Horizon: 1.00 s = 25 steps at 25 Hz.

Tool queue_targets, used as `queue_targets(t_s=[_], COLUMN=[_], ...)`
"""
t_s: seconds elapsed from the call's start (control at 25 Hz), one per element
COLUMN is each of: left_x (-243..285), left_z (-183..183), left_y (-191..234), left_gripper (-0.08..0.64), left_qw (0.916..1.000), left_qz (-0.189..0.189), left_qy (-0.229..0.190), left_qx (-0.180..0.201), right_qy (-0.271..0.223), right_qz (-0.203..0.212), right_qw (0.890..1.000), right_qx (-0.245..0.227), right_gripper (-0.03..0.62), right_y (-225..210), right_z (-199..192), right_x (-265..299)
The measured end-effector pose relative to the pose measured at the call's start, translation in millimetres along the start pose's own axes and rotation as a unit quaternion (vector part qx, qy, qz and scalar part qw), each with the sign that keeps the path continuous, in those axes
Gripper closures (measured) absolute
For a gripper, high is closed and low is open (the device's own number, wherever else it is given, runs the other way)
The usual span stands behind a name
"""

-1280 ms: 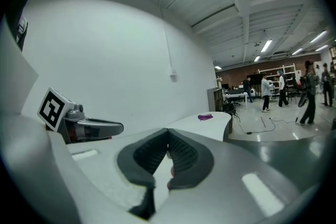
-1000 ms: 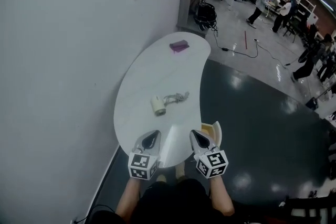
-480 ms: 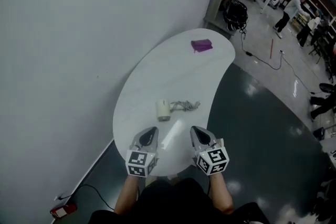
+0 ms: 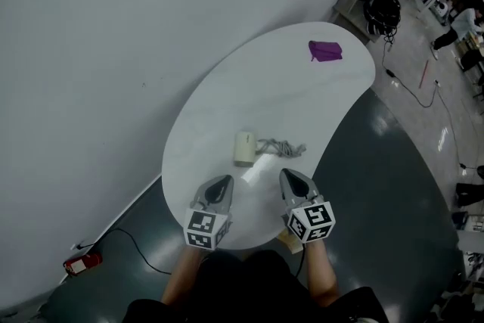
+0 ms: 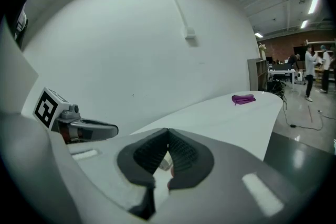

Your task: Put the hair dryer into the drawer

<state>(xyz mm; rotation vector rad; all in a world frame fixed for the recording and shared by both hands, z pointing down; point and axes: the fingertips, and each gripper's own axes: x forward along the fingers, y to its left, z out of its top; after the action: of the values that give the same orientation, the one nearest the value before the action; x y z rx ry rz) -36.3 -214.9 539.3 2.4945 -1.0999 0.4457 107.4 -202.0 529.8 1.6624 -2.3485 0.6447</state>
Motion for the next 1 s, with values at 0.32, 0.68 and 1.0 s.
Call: queue_targets(t_s=[0.32, 0.68, 1.0], left_x=[27.0, 40.7, 42.6], left_z=[-17.9, -26.4, -29.4], left_y=[12.4, 14.2, 25.4], left_gripper=[0.555, 0.555, 0.555], left_qw=[0.9994, 0.9988, 0.9981], left_qz=[0.016, 0.02, 0.033], left_qy=[0.024, 0.03, 0.03], left_qx=[-0.022, -0.032, -0.043], right_qy=[0.029, 0.075, 0.106], right_qz=[0.026, 0.043, 0.07], right_qw=[0.999, 0.991, 0.978], right_qx=[-0.01, -0.101, -0.168], right_gripper=[0.591, 0.571, 0.504], right_y=[-25.0, -35.8, -44.6], right_z=[-14.6, -33.1, -38.4], right_x=[35.3, 72.1, 101.6])
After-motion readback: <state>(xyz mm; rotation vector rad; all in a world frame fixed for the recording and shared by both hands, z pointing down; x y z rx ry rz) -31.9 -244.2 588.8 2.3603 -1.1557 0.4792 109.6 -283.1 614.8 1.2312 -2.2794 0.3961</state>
